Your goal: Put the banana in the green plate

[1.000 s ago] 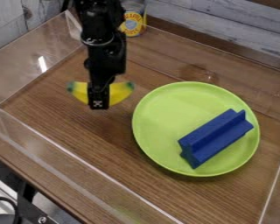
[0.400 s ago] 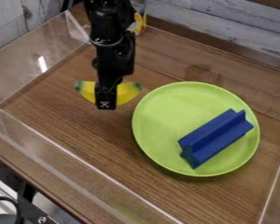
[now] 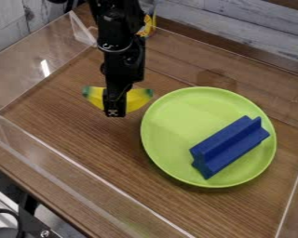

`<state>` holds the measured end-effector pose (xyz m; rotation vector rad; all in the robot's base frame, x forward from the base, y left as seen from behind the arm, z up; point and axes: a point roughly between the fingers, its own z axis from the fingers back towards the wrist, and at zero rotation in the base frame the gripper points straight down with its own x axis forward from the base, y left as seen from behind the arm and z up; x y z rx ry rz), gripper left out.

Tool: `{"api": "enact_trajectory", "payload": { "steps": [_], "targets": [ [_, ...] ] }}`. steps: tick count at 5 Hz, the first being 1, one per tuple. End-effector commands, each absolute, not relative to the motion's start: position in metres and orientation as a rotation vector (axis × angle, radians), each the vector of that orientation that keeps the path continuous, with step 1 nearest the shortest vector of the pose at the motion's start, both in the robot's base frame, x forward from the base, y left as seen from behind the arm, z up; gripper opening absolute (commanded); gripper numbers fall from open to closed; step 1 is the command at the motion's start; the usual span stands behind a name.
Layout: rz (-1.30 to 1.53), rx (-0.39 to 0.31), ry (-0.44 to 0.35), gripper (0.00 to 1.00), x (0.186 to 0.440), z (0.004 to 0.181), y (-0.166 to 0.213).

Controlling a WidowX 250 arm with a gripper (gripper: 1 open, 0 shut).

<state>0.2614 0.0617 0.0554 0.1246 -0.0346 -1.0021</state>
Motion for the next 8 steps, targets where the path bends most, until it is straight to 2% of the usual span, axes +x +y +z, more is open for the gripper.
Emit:
{"api": "enact_trajectory", "payload": {
  "steps": [1,4,8],
  "targets": [
    [-1.017,0.162,-0.083,0.00,0.2677,0.0650,0.0606],
    [-1.039,0.174,-0.108,0.00,0.2709,0.0566,0.0597],
    [-1.054,0.172,-0.121,0.00,0.2733,0.0556,0.0574]
  ]
}}
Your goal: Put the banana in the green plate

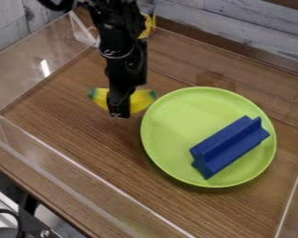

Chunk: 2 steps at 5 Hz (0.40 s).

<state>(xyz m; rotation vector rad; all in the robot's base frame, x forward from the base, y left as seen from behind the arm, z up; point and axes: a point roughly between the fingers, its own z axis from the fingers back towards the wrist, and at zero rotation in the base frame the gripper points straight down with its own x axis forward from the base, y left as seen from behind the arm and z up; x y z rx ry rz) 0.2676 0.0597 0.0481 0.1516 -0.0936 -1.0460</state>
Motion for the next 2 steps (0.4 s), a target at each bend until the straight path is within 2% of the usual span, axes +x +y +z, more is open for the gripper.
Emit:
{"api": "enact_trajectory", "payload": {
  "steps": [1,2],
  "targets": [
    [-1.058,0.172,-0.124,0.00,0.2738,0.0548,0.0570],
    [-1.062,0.171,-0.127,0.00,0.2743,0.0543,0.0565]
  ]
}}
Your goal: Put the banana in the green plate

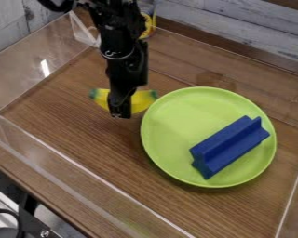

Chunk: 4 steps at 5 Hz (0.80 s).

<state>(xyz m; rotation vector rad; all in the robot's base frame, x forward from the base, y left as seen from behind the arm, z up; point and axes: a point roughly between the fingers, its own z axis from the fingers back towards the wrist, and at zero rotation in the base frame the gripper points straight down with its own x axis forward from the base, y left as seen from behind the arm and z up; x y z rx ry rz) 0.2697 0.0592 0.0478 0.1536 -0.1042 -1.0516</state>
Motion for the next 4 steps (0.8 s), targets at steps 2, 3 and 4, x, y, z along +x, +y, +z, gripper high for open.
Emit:
{"api": "enact_trajectory", "payload": {
  "steps": [2,3,4],
  "targets": [
    [-1.069,0.168,-0.133,0.00,0.2749,0.0526,0.0555],
    [-1.073,0.167,-0.136,0.00,0.2752,0.0514,0.0550],
    [-1.075,0.166,-0.138,0.00,0.2753,0.0512,0.0547]
  ]
}}
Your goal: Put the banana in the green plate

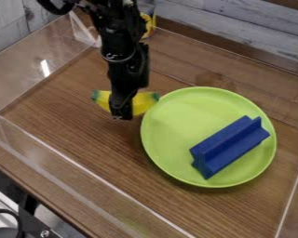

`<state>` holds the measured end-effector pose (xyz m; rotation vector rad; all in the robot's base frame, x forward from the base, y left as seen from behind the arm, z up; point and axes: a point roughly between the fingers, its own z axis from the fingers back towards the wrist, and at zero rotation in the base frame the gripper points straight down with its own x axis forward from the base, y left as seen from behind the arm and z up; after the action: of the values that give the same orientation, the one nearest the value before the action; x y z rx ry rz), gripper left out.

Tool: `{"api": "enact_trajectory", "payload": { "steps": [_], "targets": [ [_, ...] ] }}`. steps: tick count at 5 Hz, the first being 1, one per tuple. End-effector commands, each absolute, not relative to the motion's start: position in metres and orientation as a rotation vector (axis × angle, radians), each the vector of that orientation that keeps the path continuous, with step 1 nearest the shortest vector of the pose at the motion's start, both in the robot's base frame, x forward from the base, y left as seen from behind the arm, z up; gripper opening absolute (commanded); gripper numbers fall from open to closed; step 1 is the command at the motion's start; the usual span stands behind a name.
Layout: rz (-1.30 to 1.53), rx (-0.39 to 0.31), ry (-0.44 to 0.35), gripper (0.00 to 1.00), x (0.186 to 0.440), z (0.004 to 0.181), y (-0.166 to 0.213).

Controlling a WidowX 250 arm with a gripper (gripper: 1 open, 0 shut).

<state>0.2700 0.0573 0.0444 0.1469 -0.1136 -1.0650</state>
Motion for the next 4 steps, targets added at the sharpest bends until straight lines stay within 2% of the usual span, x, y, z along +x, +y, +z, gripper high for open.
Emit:
{"api": "enact_trajectory", "payload": {
  "steps": [1,4],
  "targets": [
    [-1.078,0.164,-0.140,0.00,0.2752,0.0510,0.0544],
    [-1.092,0.162,-0.145,0.00,0.2762,0.0523,0.0537]
  ]
}}
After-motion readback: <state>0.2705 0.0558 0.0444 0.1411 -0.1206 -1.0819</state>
